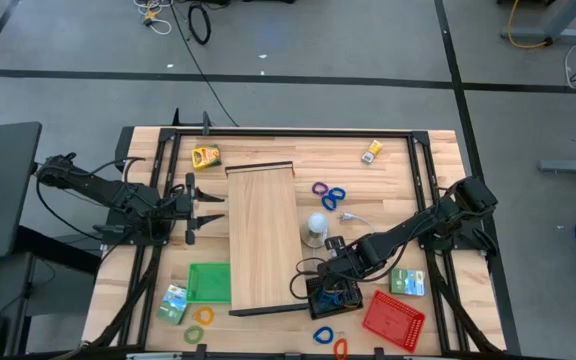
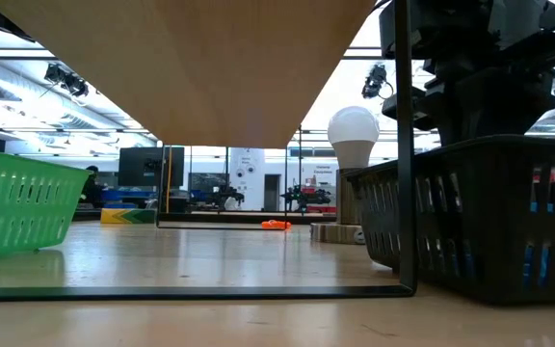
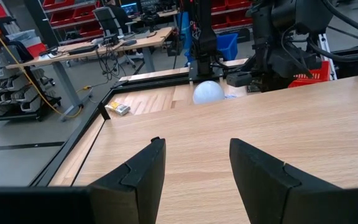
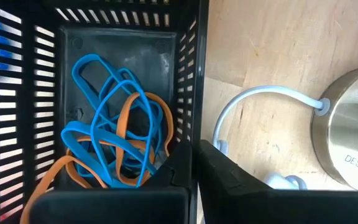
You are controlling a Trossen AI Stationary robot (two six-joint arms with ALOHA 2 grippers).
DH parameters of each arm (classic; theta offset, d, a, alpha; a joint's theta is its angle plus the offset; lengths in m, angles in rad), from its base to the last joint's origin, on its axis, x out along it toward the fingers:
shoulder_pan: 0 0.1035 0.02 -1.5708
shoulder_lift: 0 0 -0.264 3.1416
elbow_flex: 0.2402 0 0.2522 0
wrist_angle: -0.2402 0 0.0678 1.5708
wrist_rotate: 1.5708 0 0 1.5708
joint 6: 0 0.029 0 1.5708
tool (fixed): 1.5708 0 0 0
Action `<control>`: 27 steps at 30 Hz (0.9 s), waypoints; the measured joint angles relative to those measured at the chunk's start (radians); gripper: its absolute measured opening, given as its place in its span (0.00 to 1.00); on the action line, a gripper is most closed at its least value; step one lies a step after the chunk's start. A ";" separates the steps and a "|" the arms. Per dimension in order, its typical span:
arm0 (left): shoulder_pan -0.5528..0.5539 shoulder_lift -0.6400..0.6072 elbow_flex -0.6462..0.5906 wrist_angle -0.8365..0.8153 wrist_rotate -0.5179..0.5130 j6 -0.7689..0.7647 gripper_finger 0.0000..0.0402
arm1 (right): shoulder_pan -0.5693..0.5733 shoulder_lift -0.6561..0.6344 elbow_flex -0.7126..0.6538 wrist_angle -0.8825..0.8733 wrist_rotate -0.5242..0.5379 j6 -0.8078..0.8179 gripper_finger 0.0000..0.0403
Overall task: Pick & Place Office Desk Supplies
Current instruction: Put the black bin on the shelf
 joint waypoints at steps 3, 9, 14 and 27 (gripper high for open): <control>0.000 0.000 0.000 0.000 0.000 0.000 0.46 | 0.000 0.000 0.000 0.000 -0.010 0.000 0.02; 0.000 0.000 0.000 0.000 0.000 0.000 0.46 | 0.000 0.000 0.000 -0.005 -0.038 0.014 0.02; 0.000 0.000 0.000 -0.001 0.000 0.000 0.46 | 0.012 -0.003 0.003 -0.024 -0.046 0.027 0.02; 0.000 0.005 0.001 -0.041 0.000 -0.019 0.46 | 0.024 -0.003 0.166 -0.259 -0.032 0.042 0.02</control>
